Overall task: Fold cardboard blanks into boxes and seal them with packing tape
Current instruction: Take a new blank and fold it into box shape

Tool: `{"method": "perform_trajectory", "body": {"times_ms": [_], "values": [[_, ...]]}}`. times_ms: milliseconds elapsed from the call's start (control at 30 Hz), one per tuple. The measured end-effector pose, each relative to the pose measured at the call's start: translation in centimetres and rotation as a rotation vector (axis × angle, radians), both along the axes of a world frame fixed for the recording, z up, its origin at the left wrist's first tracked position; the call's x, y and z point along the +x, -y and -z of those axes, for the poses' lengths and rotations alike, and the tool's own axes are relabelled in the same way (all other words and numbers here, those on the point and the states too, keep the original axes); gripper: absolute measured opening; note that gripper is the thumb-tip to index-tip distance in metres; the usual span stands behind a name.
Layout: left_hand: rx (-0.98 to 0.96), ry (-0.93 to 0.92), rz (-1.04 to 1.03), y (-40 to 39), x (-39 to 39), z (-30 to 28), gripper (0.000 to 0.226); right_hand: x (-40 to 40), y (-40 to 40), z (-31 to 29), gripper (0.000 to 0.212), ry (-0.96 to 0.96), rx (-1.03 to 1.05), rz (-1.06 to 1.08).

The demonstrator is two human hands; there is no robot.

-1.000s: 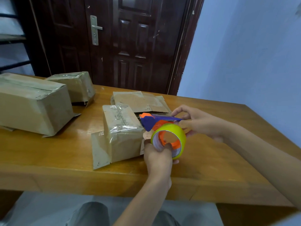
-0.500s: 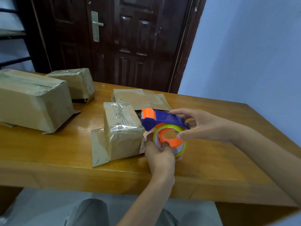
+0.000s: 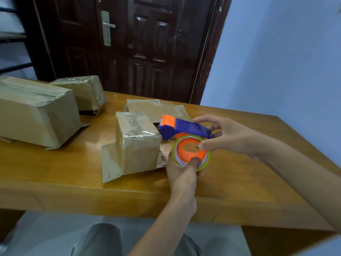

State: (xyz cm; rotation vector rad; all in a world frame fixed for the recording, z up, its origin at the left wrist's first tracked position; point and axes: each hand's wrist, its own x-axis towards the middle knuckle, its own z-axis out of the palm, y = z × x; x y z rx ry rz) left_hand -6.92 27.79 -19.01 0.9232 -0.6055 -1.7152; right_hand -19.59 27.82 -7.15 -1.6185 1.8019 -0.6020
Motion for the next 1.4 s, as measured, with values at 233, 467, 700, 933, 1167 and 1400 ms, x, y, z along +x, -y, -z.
{"method": "perform_trajectory", "body": {"times_ms": [233, 467, 700, 933, 1167, 1400], "values": [[0.026, -0.021, 0.007, 0.2, 0.1, 0.1, 0.054, 0.3, 0.2, 0.3, 0.082, 0.041, -0.019, 0.012], [0.055, -0.043, -0.017, 0.5, -0.3, 0.7, 0.053, 0.3, 0.0, 0.4, 0.079, 0.020, -0.030, -0.053], [0.003, -0.012, 0.008, 0.0, -0.3, 0.7, 0.075, 0.5, -0.3, 0.7, 0.059, -0.031, -0.091, -0.105], [-0.061, 0.052, 0.094, 0.6, 0.6, 1.0, 0.101, -0.3, -0.1, 1.3, 0.051, 0.033, -0.090, -0.073], [-0.019, -0.013, 0.014, 0.2, 0.4, 0.9, 0.084, 0.6, 0.3, 1.7, 0.056, -0.095, 0.017, -0.203], [-0.063, 0.019, 0.162, -0.7, 1.7, -0.1, 0.069, 4.6, 1.7, 1.2, 0.079, -0.313, -0.225, -0.240]]}}
